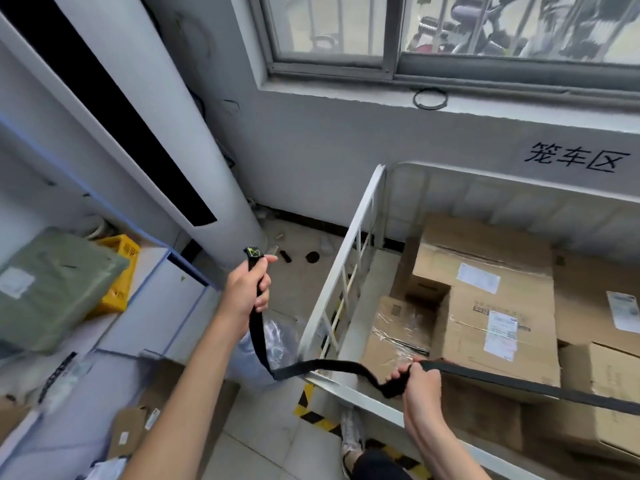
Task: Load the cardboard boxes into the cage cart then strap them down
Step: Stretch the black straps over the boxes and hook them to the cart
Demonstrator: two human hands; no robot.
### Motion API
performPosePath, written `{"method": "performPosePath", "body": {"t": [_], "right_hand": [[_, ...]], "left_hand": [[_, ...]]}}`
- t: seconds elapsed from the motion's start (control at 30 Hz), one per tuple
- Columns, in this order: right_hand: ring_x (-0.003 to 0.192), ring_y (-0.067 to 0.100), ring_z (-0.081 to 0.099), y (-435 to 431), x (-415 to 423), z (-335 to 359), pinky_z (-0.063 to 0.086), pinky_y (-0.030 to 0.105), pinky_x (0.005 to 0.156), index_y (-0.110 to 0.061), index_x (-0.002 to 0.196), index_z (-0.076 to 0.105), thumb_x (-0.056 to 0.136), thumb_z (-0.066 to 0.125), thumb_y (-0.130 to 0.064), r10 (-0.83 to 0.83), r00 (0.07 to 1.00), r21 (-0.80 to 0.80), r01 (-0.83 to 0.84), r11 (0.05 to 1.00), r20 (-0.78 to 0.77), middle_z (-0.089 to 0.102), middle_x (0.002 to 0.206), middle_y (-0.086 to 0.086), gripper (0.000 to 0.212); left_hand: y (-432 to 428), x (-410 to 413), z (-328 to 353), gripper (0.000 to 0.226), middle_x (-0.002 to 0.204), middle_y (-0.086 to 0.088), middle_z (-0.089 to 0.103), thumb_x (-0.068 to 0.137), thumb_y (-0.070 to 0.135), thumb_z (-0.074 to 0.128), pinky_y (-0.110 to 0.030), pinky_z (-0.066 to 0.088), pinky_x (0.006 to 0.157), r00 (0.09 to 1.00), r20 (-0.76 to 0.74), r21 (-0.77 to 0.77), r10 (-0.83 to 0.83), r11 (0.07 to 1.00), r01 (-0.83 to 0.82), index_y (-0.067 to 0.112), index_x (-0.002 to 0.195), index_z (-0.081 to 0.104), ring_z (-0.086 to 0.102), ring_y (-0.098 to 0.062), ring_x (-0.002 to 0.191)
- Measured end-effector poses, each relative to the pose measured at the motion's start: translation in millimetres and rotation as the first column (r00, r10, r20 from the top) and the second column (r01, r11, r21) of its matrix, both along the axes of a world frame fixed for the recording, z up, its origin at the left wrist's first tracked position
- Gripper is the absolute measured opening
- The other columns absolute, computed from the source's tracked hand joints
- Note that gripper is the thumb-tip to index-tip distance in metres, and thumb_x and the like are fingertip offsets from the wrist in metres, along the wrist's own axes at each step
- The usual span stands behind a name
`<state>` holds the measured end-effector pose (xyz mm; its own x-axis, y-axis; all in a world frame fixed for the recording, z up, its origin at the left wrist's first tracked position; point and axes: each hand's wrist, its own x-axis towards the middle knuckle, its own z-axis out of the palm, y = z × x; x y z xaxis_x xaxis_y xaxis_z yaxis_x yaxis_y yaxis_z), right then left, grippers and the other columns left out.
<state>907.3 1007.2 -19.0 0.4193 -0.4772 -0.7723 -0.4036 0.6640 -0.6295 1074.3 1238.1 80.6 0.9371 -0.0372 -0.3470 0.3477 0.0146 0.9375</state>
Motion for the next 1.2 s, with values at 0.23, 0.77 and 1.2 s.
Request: {"method": "performPosePath", "body": {"t": [0.23, 0.77, 1.2], "right_hand": [[0.057, 0.023, 0.046, 37, 67, -7, 0.041, 0.025, 0.046, 0.001, 0.097, 0.049, 0.096, 0.032, -0.005, 0.094, 0.978, -0.217, -0.134, 0.967, -0.185, 0.05, 0.071, 0.012, 0.019], [0.071, 0.014, 0.055, 64, 193, -65, 0.044, 0.025, 0.062, -0.042, 0.126, 0.055, 0.103, 0.037, -0.005, -0.049, 0.965, -0.541, -0.102, 0.835, -0.257, 0.067, 0.102, -0.002, 0.048], [0.075, -0.006, 0.056, 50, 221, -170, 0.044, 0.012, 0.066, -0.04, 0.101, 0.069, 0.091, 0.057, -0.029, 0.089, 0.996, -0.343, -0.093, 0.935, -0.026, 0.065, 0.087, -0.012, 0.019]], "left_hand": [[29, 65, -37, 0.022, 0.056, 0.003, 0.04, 0.103, 0.022, 0.047, -0.02, 0.021, 0.039, 0.986, -0.077, 0.18, -0.15, 0.97, 0.162, 0.009, 0.107, 0.064, 0.026, -0.011, 0.037], [-18, 229, -188, 0.024, 0.057, 0.004, 0.04, 0.101, 0.028, 0.049, -0.022, 0.026, 0.038, 0.751, -0.358, 0.113, -0.555, 0.773, 0.625, 0.014, 0.109, 0.066, 0.028, -0.012, 0.041], [-77, 296, -292, 0.013, 0.079, -0.007, 0.068, 0.105, 0.013, 0.044, -0.021, 0.032, 0.039, 0.349, -0.436, 0.128, -0.829, 0.326, 0.937, 0.015, 0.112, 0.055, 0.043, -0.017, 0.039]]}}
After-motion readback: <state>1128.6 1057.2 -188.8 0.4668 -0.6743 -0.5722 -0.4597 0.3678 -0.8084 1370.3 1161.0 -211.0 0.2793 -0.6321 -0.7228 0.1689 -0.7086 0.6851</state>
